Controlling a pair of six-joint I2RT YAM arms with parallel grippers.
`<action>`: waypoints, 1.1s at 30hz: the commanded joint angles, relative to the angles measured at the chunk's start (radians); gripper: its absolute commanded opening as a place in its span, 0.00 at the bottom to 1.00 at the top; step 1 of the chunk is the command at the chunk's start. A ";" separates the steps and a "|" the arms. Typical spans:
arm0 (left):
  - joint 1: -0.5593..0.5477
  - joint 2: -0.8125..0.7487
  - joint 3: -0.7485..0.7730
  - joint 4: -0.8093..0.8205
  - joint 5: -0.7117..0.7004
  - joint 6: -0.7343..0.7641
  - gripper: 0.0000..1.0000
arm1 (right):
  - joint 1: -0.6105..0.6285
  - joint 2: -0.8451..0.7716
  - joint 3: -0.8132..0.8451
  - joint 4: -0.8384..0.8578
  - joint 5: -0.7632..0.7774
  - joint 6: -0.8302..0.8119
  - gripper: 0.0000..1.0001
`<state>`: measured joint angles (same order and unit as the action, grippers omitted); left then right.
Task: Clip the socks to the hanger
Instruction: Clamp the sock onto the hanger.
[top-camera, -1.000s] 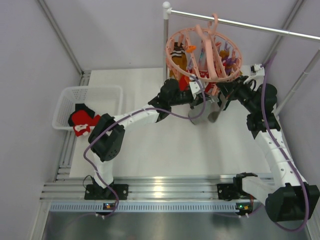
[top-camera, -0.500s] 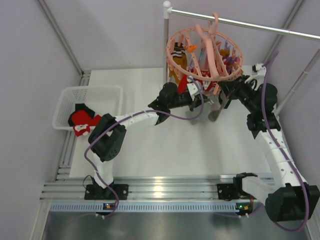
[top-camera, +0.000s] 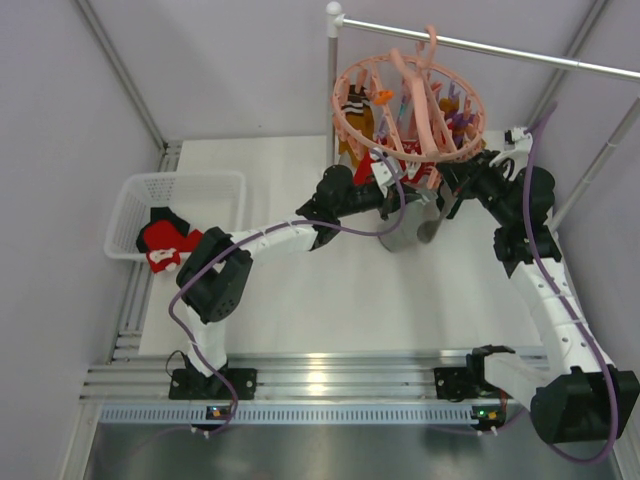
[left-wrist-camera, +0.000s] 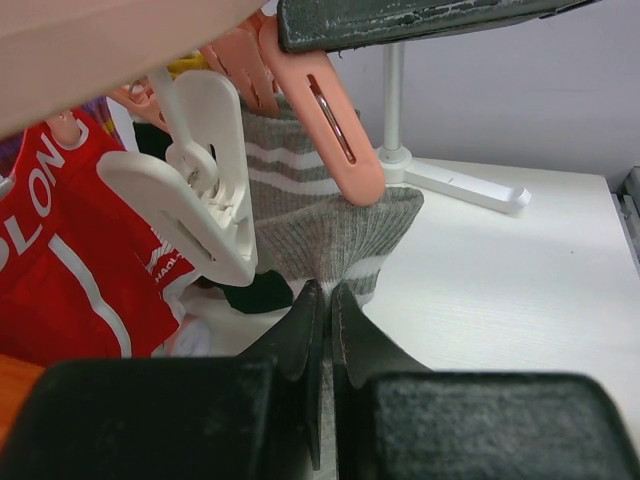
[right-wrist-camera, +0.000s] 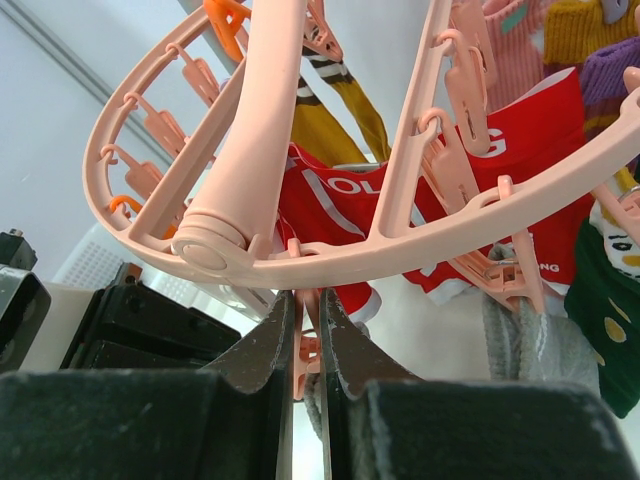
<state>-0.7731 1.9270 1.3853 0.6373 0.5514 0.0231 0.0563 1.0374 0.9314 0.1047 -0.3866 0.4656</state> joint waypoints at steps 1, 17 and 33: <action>-0.002 -0.037 0.034 0.093 -0.007 -0.047 0.00 | -0.004 0.001 0.020 0.035 0.006 0.008 0.00; -0.008 0.000 0.113 0.094 0.001 -0.072 0.00 | -0.006 0.001 0.018 0.038 0.000 0.007 0.00; -0.018 0.013 0.135 0.070 0.028 -0.063 0.00 | -0.006 0.001 0.035 0.027 -0.028 0.005 0.51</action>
<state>-0.7868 1.9404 1.4784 0.6441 0.5644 -0.0322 0.0559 1.0378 0.9314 0.1081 -0.4034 0.4728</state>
